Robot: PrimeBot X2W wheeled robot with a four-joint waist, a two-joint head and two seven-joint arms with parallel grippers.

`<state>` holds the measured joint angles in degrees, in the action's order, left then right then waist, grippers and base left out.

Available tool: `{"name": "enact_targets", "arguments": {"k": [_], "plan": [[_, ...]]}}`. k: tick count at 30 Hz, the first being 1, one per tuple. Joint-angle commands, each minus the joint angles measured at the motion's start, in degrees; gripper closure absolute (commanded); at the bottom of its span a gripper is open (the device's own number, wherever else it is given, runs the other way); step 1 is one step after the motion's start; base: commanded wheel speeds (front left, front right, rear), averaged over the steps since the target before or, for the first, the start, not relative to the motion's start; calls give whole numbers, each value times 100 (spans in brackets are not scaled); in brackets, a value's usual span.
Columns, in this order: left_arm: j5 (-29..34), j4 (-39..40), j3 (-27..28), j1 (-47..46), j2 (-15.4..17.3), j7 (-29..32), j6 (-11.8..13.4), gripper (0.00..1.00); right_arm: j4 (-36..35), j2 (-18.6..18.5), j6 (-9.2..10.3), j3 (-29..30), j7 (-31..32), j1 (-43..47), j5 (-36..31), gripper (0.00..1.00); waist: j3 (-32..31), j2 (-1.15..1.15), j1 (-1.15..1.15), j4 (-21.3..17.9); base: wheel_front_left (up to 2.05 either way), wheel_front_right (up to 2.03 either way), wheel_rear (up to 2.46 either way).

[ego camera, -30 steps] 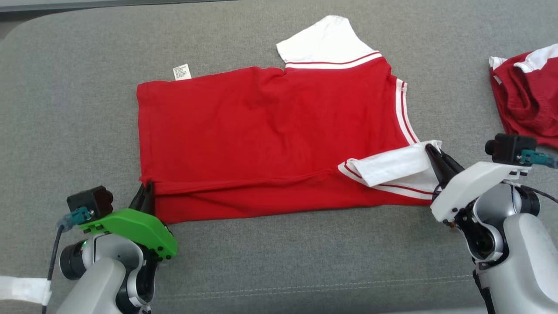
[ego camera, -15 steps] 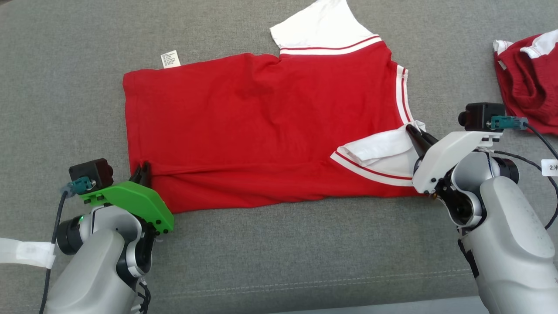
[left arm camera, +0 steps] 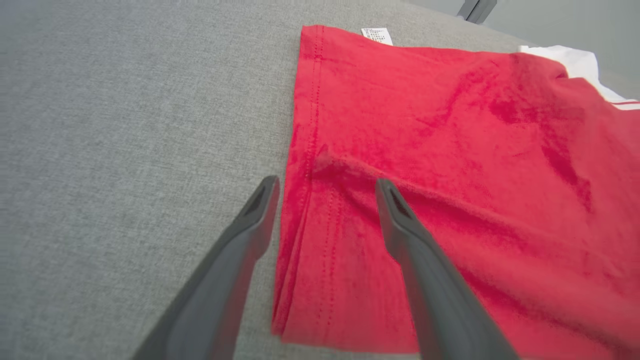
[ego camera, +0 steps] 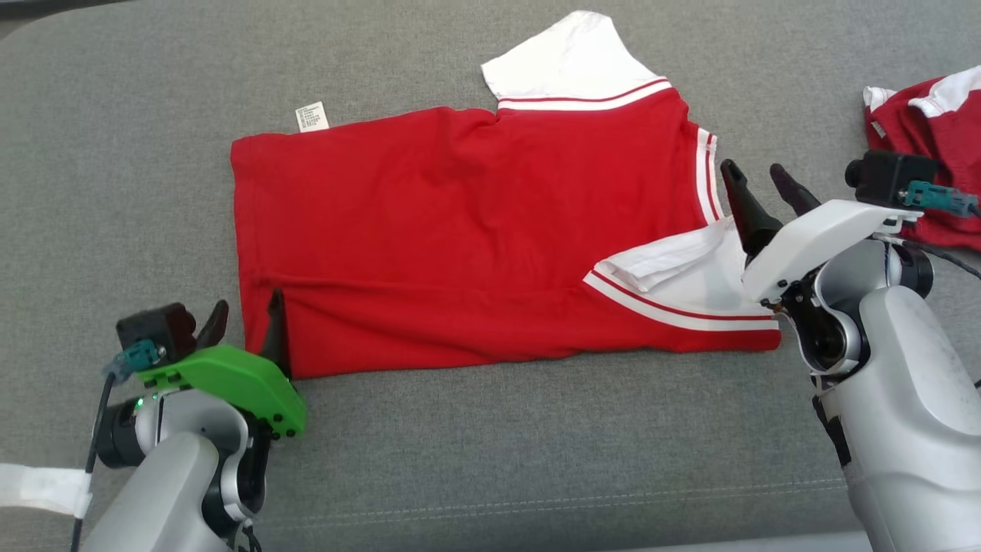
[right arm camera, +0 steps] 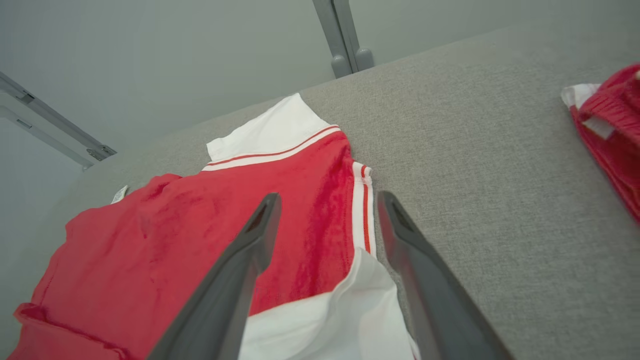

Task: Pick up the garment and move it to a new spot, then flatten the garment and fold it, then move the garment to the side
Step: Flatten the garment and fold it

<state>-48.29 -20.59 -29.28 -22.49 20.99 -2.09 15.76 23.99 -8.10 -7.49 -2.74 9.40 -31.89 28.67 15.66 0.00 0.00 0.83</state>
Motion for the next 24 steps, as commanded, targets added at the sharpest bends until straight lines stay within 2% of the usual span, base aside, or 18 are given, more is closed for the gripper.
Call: {"name": "enact_targets", "arguments": {"k": [1,10,15,24], "plan": [[-24,113,38,182,79,-35,62,0,-95,-57,1,38,-73,185,76,0,-88,0,0,5,0,0,0],[-404,873,216,1272,197,44,399,0,-1122,-11,1,509,-271,1370,203,0,-363,0,0,-24,0,0,0],[-729,881,373,1515,52,30,342,0,-1608,179,1,701,-169,2023,142,0,-397,0,0,-152,0,0,0],[-1178,436,758,1330,-154,-85,153,0,-1957,437,1,746,-39,2458,188,0,-194,0,0,-478,0,0,0]]}}
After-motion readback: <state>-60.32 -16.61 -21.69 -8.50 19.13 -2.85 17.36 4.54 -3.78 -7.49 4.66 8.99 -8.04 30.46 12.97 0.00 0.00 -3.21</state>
